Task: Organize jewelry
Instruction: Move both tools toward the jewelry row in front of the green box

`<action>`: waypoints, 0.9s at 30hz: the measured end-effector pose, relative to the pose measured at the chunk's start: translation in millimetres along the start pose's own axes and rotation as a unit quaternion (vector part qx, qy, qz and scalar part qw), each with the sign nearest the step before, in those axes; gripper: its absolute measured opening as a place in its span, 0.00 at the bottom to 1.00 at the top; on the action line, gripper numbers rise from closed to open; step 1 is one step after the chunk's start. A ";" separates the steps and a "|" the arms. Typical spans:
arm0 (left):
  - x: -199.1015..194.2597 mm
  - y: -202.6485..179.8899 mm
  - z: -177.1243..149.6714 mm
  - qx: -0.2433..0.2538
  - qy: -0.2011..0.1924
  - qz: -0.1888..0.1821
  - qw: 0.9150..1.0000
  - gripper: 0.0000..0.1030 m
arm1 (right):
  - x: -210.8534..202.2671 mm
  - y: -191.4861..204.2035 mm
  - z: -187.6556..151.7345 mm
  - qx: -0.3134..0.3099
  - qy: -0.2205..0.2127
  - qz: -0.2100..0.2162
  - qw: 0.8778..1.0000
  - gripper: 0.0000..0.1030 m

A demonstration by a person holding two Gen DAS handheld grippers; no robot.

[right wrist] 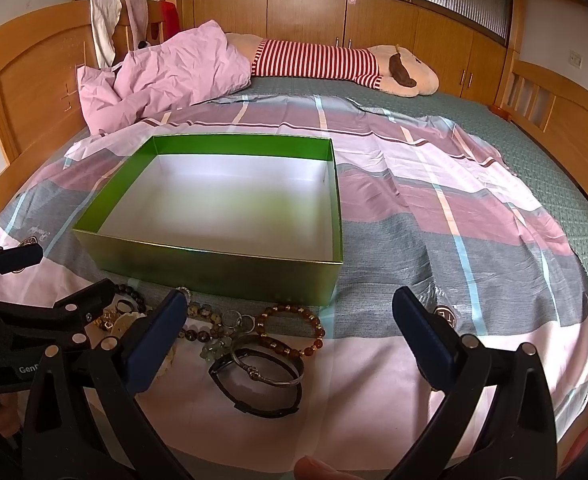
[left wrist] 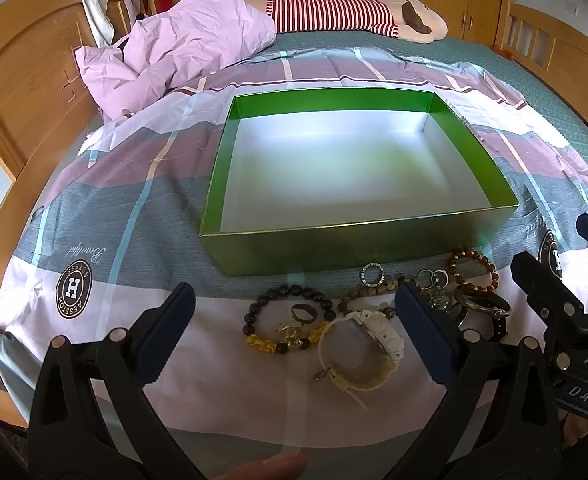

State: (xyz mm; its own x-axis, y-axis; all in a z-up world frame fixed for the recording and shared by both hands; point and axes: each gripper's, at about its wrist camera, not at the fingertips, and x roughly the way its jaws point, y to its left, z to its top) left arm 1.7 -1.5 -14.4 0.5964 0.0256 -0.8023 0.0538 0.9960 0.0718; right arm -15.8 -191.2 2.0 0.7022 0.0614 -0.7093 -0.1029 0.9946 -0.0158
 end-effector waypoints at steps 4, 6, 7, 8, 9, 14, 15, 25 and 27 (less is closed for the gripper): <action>1.7 1.4 -0.5 0.000 0.002 0.002 1.000 0.96 | 0.1 0.0 0.0 0.000 0.001 0.000 1.000 0.98; 2.1 1.1 -0.6 0.001 0.005 0.003 1.000 0.96 | 0.1 -0.1 -0.2 0.000 0.000 0.000 1.000 0.98; 2.2 0.8 -0.8 0.002 0.006 0.003 1.000 0.96 | 0.1 0.0 -0.1 0.000 0.001 0.000 1.000 0.98; 2.4 0.2 -1.0 0.003 0.006 0.003 1.000 0.96 | 0.1 -0.1 -0.1 0.000 0.001 0.000 1.000 0.98; 2.3 0.1 -1.0 0.004 0.006 0.004 1.000 0.96 | 0.1 -0.1 -0.2 0.000 0.000 0.000 1.000 0.98; 3.8 3.8 -0.5 -0.005 0.008 0.008 1.000 0.96 | -0.1 0.3 -0.1 0.000 0.000 0.000 1.000 0.98; 4.4 5.0 -0.1 -0.007 0.010 0.007 1.000 0.96 | -0.1 0.3 -0.2 0.000 0.000 0.000 1.000 0.98; 11.8 12.3 -2.9 -0.017 0.036 -0.006 0.999 0.86 | 10.7 -3.6 -0.5 0.004 0.027 -0.006 1.000 0.98; 10.4 13.3 -2.3 -0.023 0.033 -0.010 0.999 0.85 | 20.1 -5.0 -2.7 0.002 0.053 -0.022 0.998 0.98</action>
State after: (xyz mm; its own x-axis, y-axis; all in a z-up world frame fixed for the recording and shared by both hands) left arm 6.8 12.2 -23.2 0.5408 0.0094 -0.8411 0.0282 0.9992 0.0293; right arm -3.0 -195.2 -14.1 0.6282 0.0094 -0.7780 -0.0707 0.9965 -0.0450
